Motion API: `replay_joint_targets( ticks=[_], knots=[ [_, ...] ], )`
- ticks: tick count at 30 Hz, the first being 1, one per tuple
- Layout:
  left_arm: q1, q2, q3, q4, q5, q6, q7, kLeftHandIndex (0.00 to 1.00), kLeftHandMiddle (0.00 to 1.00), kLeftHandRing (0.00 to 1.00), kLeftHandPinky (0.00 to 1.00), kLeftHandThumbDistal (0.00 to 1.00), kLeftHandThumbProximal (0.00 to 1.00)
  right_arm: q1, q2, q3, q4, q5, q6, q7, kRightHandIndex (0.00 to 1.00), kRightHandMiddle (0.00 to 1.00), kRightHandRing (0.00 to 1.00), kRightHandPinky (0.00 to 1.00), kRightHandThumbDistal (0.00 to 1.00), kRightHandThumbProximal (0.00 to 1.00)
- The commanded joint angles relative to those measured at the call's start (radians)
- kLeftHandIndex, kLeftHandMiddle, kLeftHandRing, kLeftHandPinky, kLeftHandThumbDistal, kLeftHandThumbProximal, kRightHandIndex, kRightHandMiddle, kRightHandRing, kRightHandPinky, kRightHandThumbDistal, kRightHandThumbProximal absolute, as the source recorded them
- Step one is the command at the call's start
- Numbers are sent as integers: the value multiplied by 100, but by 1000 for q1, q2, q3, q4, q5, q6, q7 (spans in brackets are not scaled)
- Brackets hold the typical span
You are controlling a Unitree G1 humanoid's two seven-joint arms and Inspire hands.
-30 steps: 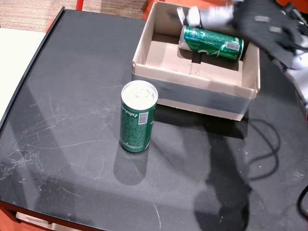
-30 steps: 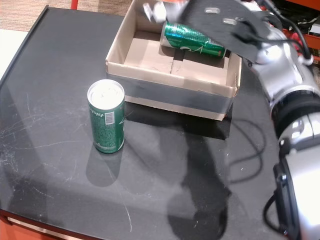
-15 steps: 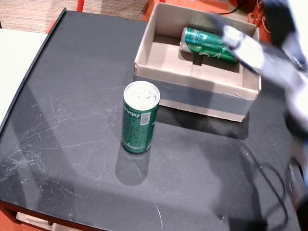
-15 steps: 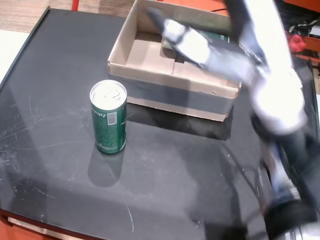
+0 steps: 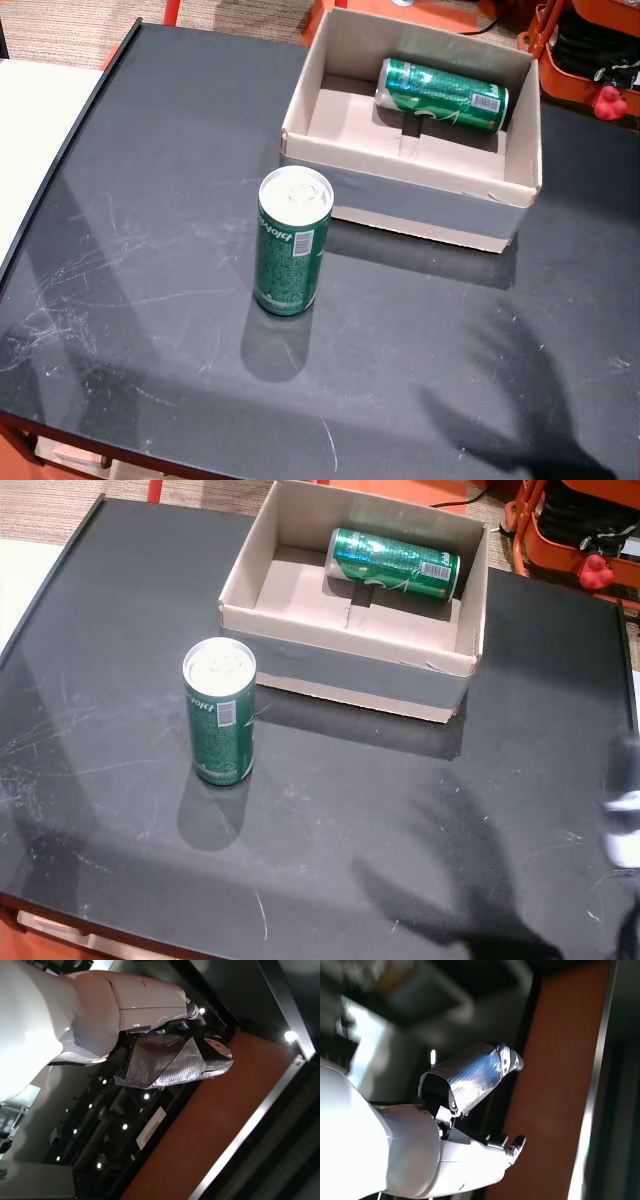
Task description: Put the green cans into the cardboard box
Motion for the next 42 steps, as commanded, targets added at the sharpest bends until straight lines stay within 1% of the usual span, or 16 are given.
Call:
replay_joint_targets(
  ticks=[1, 3, 6, 9, 13, 16, 18, 22, 23, 25, 27, 29, 32, 35, 39, 42],
  knots=[
    [-8, -44, 13, 20, 37, -3, -19, 82, 89, 100, 100, 9, 94, -53, 24, -27, 17, 51, -53, -78, 100, 98, 97, 97, 54, 99],
    [-15, -42, 20, 31, 71, -28, -23, 84, 90, 100, 100, 7, 92, -68, 28, -13, 20, 81, -48, -137, 99, 97, 97, 98, 53, 100],
    [-19, -41, 26, 38, 109, -39, -22, 86, 91, 100, 100, 11, 75, -69, 29, 0, 18, 87, -35, -193, 100, 100, 100, 100, 54, 100],
    [-27, -29, 30, 53, 137, -44, -55, 89, 95, 100, 100, 11, 70, -64, 20, 18, 8, 114, -22, -240, 100, 100, 100, 100, 58, 100],
    [-35, -28, 38, 65, 146, -38, -74, 89, 94, 100, 100, 15, 67, -79, 16, -40, 25, 91, 8, -292, 100, 100, 100, 100, 58, 100],
    [-42, -37, 45, 77, 193, -83, -57, 88, 95, 100, 100, 13, 68, -80, 7, -38, 29, 96, 23, -304, 100, 100, 100, 100, 58, 100],
    [-47, -33, 49, 106, 274, -155, -32, 87, 94, 100, 100, 21, 64, -83, 8, -30, 35, 94, 22, -304, 100, 100, 100, 100, 57, 100],
    [-64, 6, 25, 187, 385, -233, -59, 91, 99, 100, 100, 48, 39, -97, 19, -26, 80, 56, -7, -291, 99, 98, 98, 99, 48, 100],
    [-79, 19, 24, 225, 433, -287, -64, 91, 99, 100, 100, 46, 40, -96, 14, -11, 88, 51, -14, -284, 100, 98, 98, 100, 44, 100],
    [-131, 39, 24, 320, 545, -420, -52, 92, 99, 100, 99, 64, 36, -103, 10, 0, 110, 35, -30, -280, 97, 95, 95, 97, 45, 100],
    [-186, 75, 5, 420, 679, -512, -11, 95, 100, 100, 99, 64, 27, -110, 8, 7, 131, 24, -35, -283, 96, 93, 93, 94, 51, 100],
    [-252, 110, -28, 518, 733, -527, 0, 98, 99, 97, 94, 69, 18, -116, 7, 20, 148, 22, -35, -286, 95, 92, 92, 93, 53, 100],
    [-393, 177, -71, 702, 784, -523, -15, 100, 100, 100, 98, 64, 16, -116, 4, 41, 160, 19, -40, -289, 95, 92, 92, 93, 55, 97],
    [-514, 229, -110, 865, 847, -546, -4, 100, 100, 100, 100, 69, 17, -107, -4, 74, 151, 23, -45, -292, 96, 92, 91, 92, 55, 92],
    [-621, 252, -157, 1030, 914, -564, -5, 100, 100, 100, 100, 71, 18, -109, -16, 115, 167, 28, -46, -289, 95, 92, 90, 92, 53, 92],
    [-654, 249, -189, 1094, 947, -582, -12, 100, 100, 100, 100, 70, 16, -251, -44, 116, 371, 110, -2, -204, 92, 90, 88, 90, 60, 86]
  ],
)
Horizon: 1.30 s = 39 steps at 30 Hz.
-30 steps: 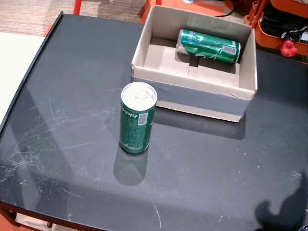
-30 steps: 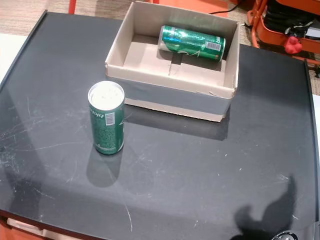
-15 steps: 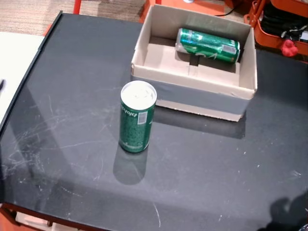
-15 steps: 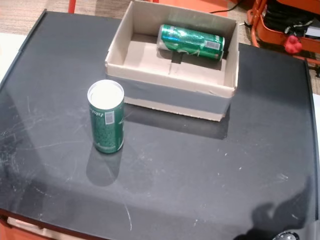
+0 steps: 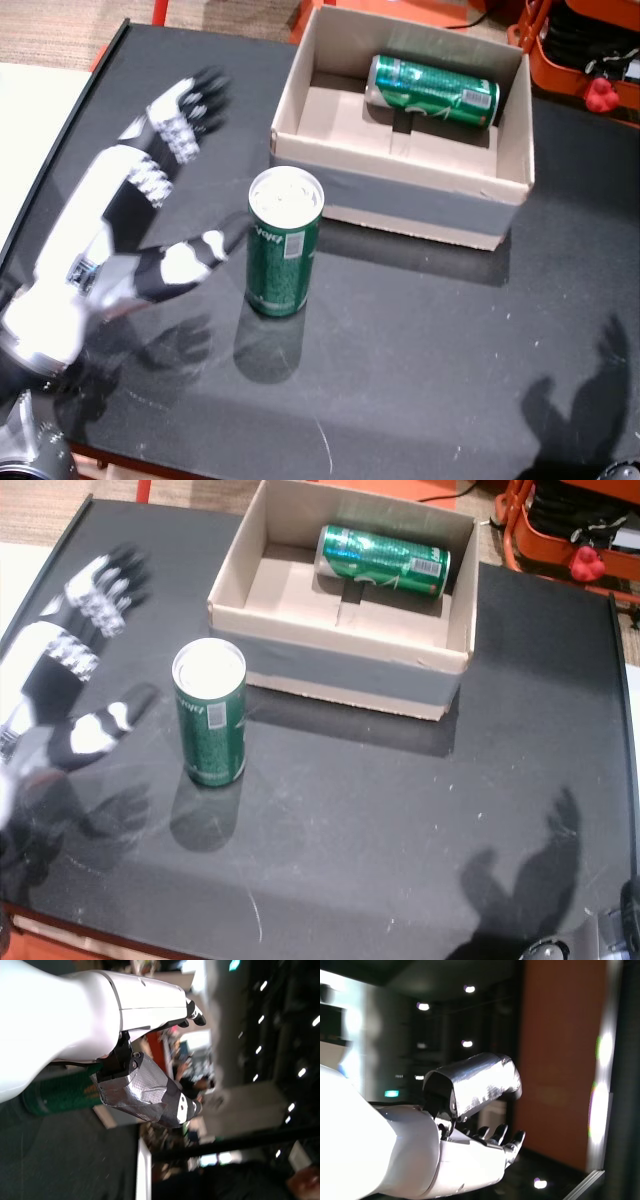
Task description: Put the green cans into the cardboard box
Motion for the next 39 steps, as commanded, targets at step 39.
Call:
replay_joint_targets(
  ticks=[39],
  knots=[
    [-126, -50, -18, 121, 63, -17, 64, 100, 100, 100, 100, 83, 20, -218, -9, -372, 466, 86, 509, 539, 83, 84, 84, 88, 90, 94]
  ],
)
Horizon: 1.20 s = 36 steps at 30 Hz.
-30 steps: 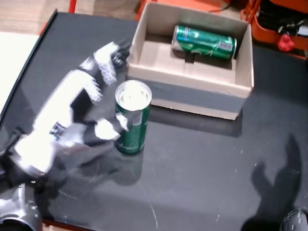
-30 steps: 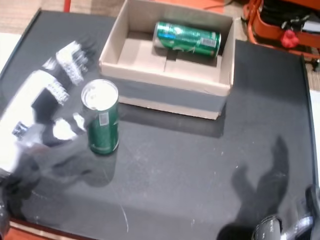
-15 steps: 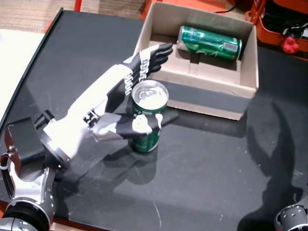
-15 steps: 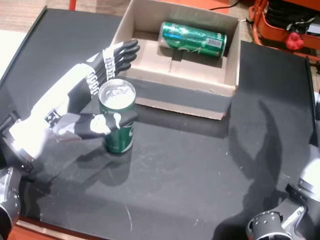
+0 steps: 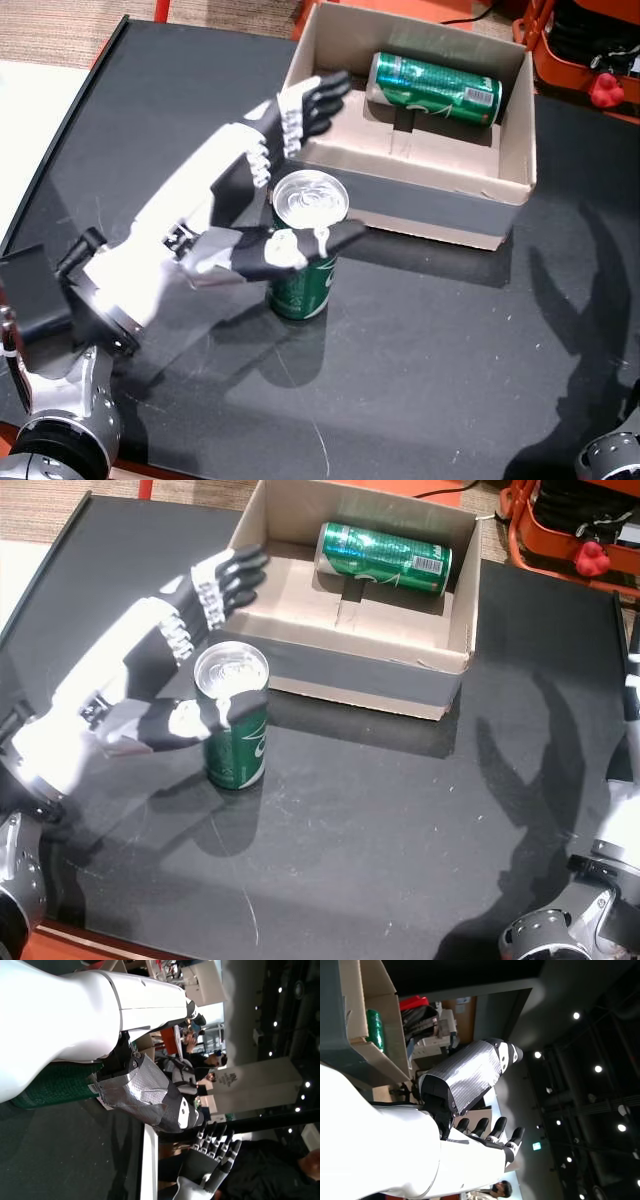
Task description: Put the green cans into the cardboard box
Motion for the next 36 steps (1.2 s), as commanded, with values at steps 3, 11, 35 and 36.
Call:
replay_joint_targets(
  ticks=[3, 11, 35, 36],
  knots=[
    [3, -6, 2, 5, -2, 2, -17, 100, 100, 100, 100, 83, 20, -16, 4, -36, -4, 11, 29, 22, 83, 84, 84, 88, 87, 93],
    [24, -5, -12, 15, 20, 10, -1, 100, 100, 100, 100, 85, 24, -14, 6, -63, -8, 2, 33, 17, 82, 83, 82, 87, 92, 92],
    [-16, -10, -72, 72, 129, 75, 116, 86, 87, 91, 86, 79, 3, -11, 27, -121, -51, 41, 34, 90, 79, 80, 80, 84, 82, 91],
    [-19, -11, -75, 75, 132, 86, 120, 85, 87, 90, 86, 80, 3, -11, 29, -122, -51, 39, 31, 89, 79, 80, 81, 84, 83, 91]
  ],
)
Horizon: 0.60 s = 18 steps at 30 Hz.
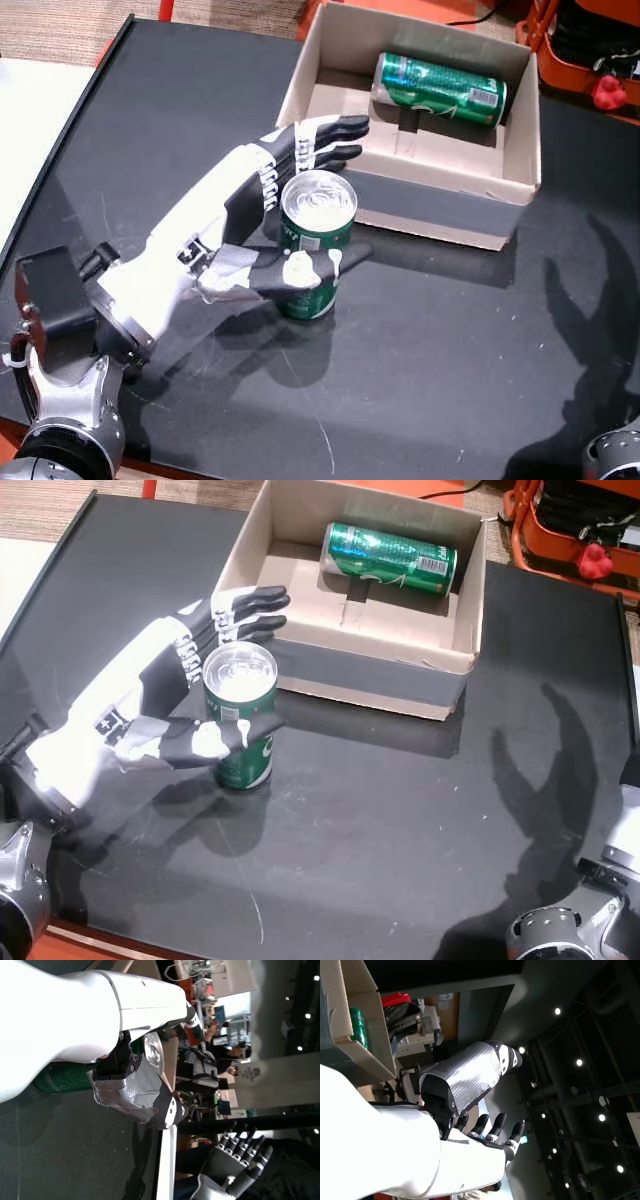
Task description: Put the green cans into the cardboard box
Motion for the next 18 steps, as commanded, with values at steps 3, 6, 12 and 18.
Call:
replay_joint_targets(
  ticks=[3, 6, 12, 18],
  knots=[
    [-15, -14, -19, 26, 40, 41, 30, 83, 86, 91, 85, 85, 4, -4, 7, -13, -11, 16, -6, 9, 79, 80, 80, 84, 82, 93],
    [-18, -19, -27, 33, 55, 59, 50, 84, 87, 91, 85, 83, 3, -1, 9, -20, -15, 26, 2, 23, 78, 79, 80, 84, 82, 93],
    [-15, -26, -42, 38, 92, 64, 98, 84, 87, 91, 84, 81, 4, 11, 19, -18, -32, 26, -7, 15, 77, 78, 78, 82, 89, 90],
    [-6, -33, -43, 39, 98, 68, 115, 84, 88, 92, 84, 80, 2, 21, 33, -16, -58, 27, -10, 7, 76, 78, 77, 82, 93, 89]
  ],
)
